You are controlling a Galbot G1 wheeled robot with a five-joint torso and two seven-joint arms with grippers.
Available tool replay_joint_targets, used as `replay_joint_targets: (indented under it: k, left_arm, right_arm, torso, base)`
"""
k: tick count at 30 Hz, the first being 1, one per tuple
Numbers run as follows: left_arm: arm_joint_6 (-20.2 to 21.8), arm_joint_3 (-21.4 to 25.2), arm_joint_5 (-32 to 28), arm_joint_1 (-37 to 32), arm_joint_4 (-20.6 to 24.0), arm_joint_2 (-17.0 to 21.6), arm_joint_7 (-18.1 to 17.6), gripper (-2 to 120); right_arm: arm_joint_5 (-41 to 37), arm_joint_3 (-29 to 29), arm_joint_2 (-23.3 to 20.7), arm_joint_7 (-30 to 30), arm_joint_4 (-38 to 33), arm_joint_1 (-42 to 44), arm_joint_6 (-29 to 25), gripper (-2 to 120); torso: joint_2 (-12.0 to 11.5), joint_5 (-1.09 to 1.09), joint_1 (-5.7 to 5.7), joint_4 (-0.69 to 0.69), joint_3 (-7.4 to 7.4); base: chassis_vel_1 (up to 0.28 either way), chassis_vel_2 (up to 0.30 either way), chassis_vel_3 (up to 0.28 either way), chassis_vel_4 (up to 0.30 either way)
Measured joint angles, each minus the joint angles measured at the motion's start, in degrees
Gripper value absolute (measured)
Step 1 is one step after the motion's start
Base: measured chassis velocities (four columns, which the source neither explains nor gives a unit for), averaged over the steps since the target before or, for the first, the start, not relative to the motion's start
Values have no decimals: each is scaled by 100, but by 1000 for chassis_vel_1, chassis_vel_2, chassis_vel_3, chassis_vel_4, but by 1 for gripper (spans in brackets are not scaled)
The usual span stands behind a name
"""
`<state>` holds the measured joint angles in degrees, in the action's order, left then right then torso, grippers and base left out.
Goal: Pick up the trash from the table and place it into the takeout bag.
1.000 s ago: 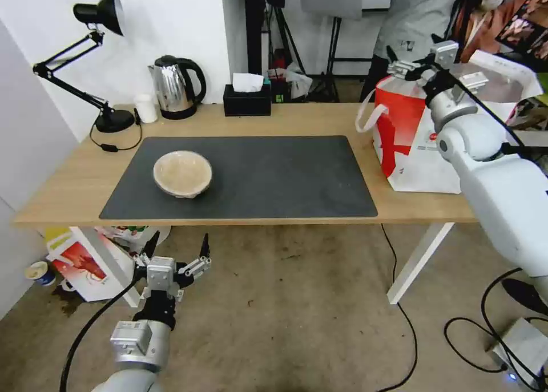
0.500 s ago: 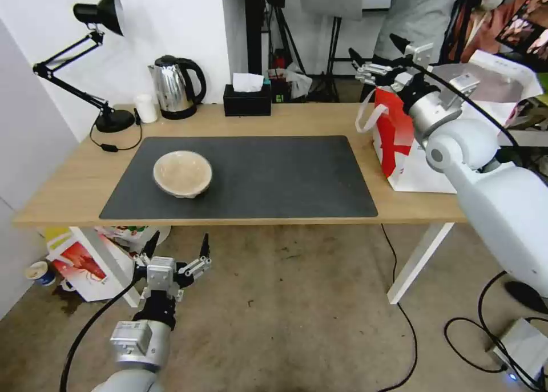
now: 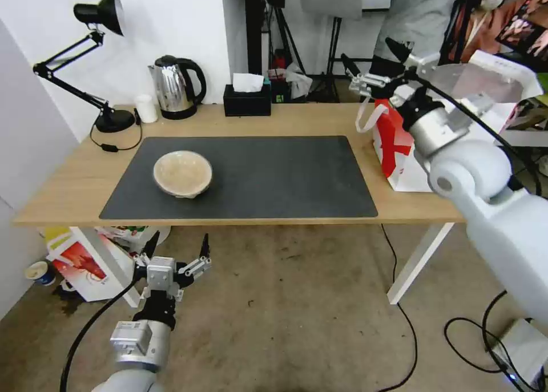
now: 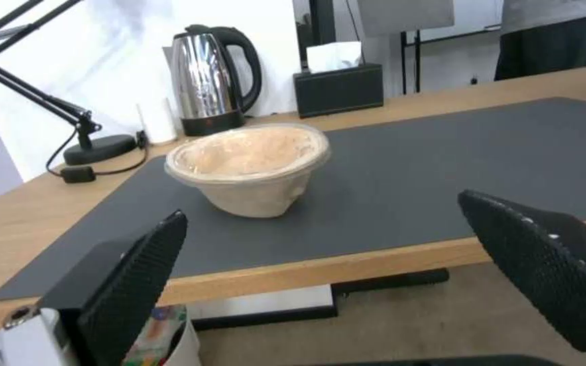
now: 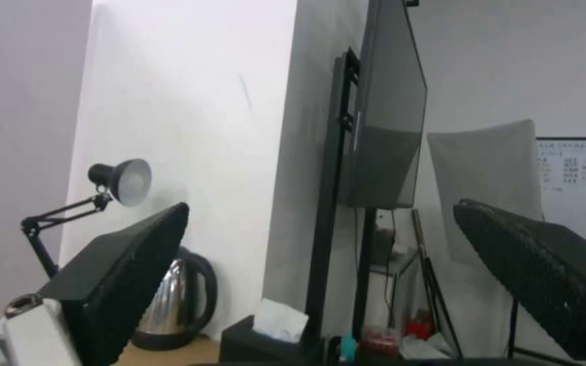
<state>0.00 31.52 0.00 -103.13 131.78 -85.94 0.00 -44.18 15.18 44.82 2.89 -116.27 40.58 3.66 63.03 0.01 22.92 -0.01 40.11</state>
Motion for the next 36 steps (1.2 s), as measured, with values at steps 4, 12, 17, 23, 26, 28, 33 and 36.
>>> replay_joint_targets:
  k: [4, 12, 17, 23, 26, 28, 33, 36]
  left_arm:
    - [0, -1, 0, 0, 0, 0, 0, 100]
    - [0, 0, 0, 0, 0, -1, 0, 100]
    - [0, 0, 0, 0, 0, 0, 0, 100]
    - [0, 0, 0, 0, 0, 0, 0, 100]
    - [0, 0, 0, 0, 0, 0, 0, 100]
    - [0, 0, 0, 0, 0, -1, 0, 100]
    - [0, 0, 0, 0, 0, -1, 0, 100]
    - [0, 0, 0, 0, 0, -1, 0, 100]
  right_arm:
    - [28, 395, 15, 34, -282, 513, -1, 100]
    - [294, 1109, 344, 99, -828, 1357, -51, 100]
    - [472, 1260, 630, 146, -1131, 1776, -78, 100]
    - [620, 1255, 810, 245, -1330, 2123, -176, 100]
    - [629, 1221, 833, 361, -1421, 2319, -236, 100]
    - [637, 1191, 857, 491, -1499, 2513, -285, 100]
    - [885, 1133, 962, 736, -1638, 3061, -442, 100]
    - [1026, 1131, 1075, 830, -1715, 3350, -491, 100]
  torso:
    - [0, -1, 0, -1, -1]
    - [0, -3, -1, 1, -1]
    - [0, 0, -1, 0, -1]
    - [0, -2, 0, 1, -1]
    - [0, -1, 0, 1, 0]
    - [0, -2, 0, 1, 0]
    - [0, -1, -1, 1, -1]
    - [0, -1, -1, 0, 0]
  base:
    - [0, 0, 0, 0]
    - [0, 0, 0, 0]
    - [0, 0, 0, 0]
    - [0, 0, 0, 0]
    - [0, 0, 0, 0]
    - [0, 0, 0, 0]
    - [0, 0, 0, 0]
    - [0, 0, 0, 0]
